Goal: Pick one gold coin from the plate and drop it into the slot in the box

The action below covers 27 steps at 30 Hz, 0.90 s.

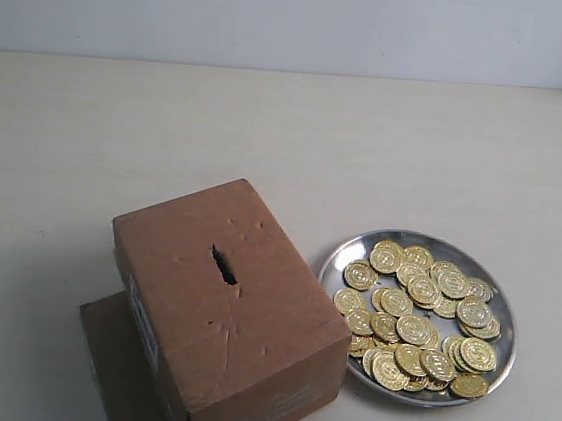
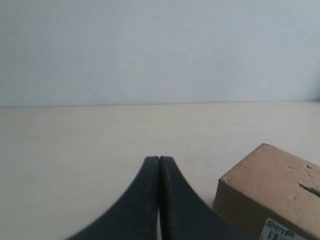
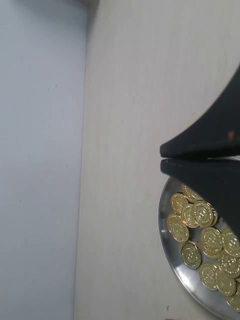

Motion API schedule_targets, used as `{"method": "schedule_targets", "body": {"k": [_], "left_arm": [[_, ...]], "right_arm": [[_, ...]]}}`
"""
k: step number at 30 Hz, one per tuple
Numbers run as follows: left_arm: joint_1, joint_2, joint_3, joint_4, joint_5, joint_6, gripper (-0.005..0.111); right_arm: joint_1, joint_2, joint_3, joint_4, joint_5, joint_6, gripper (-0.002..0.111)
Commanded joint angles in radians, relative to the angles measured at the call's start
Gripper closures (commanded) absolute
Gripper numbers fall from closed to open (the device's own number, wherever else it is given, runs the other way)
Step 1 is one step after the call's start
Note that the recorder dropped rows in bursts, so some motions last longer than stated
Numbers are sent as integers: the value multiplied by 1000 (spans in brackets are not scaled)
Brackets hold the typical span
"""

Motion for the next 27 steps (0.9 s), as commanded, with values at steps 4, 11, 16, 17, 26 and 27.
{"method": "schedule_targets", "body": {"k": [4,11,16,17,26,27], "left_arm": [[3,-6,2,171,60,-18,107],[10,-6,2,372,58,-346,107],[50,-6,2,517,65,-624,107],[61,-6,2,517,72,-626,107],[104,-6,2,524,100,-671,107],[104,-6,2,547,100,-710,107]], "right_arm": [[-5,-6,4,-7,-9,0,108],[-5,-6,4,-7,-9,0,108],[-5,-6,4,-7,-9,0,108],[-5,-6,4,-7,-9,0,108],[-5,-6,4,-7,-13,0,108],[-5,-6,4,-7,-15,0,108]]}}
